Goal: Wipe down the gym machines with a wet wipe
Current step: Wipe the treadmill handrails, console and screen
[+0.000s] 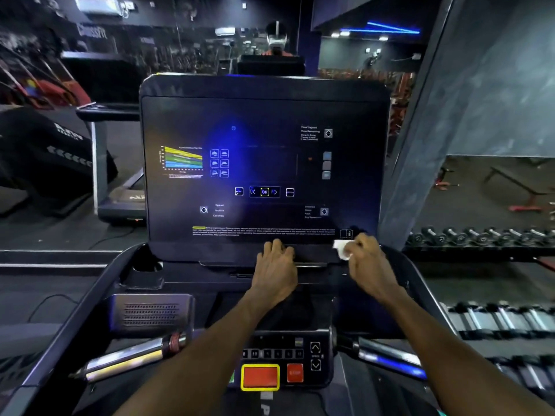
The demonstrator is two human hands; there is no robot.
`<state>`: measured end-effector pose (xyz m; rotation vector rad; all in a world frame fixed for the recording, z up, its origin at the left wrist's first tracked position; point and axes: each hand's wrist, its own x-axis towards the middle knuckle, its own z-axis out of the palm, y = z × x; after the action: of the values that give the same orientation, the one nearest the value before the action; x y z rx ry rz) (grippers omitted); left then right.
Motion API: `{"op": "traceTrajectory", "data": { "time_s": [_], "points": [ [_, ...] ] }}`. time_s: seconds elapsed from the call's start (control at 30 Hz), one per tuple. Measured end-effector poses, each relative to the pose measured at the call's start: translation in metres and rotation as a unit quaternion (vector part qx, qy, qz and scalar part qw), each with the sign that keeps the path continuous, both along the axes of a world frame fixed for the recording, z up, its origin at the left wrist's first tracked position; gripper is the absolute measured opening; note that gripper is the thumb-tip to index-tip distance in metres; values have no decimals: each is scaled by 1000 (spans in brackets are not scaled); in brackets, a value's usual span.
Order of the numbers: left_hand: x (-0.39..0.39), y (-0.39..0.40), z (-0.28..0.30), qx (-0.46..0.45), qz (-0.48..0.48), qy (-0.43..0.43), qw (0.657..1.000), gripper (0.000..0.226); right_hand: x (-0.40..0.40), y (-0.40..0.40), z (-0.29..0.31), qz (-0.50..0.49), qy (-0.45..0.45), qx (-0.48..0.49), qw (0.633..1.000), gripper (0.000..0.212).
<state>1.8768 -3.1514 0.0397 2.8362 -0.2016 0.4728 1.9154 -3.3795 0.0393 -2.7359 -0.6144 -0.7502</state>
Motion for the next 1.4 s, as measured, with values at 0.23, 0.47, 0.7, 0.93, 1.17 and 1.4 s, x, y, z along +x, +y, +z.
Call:
{"op": "traceTrajectory", "data": {
  "time_s": [0.23, 0.47, 0.7, 0.93, 1.17, 1.4],
  "points": [
    [7, -21, -1, -2, -7, -11, 1000, 15, 7, -27, -2, -36, 24, 48, 998, 24],
    [13, -21, 2, -15, -7, -2, 1000, 11, 11, -6, 12, 7, 23, 26, 999, 25],
    [15, -9, 11, -37, -13, 2, 999, 14, 22, 7, 28, -28, 9, 100, 994, 32],
    [18, -1, 17, -52, -9, -7, 999, 17, 44, -8, 50, -105, -18, 211, 972, 30],
    [21, 3, 17, -65, -29, -4, 997, 12, 25, 14, 23, 51, -41, -36, 997, 46],
    [20, 11, 17, -93, -16, -11, 995, 12, 21, 42, 24, -15, -24, 83, 996, 46]
  ]
}}
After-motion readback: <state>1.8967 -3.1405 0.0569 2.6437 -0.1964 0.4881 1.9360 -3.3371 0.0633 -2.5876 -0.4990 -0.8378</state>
